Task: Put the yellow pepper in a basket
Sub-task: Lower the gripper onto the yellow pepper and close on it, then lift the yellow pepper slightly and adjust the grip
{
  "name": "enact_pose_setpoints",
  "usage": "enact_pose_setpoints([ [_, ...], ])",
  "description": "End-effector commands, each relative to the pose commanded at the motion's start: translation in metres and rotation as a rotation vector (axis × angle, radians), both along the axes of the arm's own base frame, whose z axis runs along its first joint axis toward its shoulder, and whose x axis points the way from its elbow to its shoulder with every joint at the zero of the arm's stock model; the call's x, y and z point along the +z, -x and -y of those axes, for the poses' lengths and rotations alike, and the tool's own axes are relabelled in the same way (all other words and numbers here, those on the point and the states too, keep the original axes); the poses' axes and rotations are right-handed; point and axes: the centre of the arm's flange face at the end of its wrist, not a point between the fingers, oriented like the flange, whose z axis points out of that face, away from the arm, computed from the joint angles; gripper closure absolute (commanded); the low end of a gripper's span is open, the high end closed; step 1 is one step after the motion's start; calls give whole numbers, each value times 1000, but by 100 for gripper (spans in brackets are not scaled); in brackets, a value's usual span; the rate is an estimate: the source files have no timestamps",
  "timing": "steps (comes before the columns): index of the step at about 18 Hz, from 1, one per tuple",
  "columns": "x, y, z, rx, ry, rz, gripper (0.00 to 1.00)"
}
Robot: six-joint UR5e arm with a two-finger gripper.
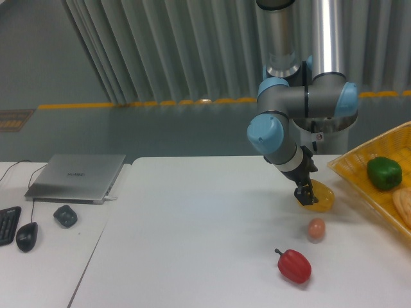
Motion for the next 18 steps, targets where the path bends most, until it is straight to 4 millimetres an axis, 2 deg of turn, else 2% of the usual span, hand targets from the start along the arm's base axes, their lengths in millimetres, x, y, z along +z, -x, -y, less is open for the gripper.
enact_pose_setpoints([
  [6,-1,4,-4,6,-10,-47,0],
  [8,-4,-2,-8,-24,16,-77,0],
  [18,-5,-6,-10,-37,27,-90,0],
])
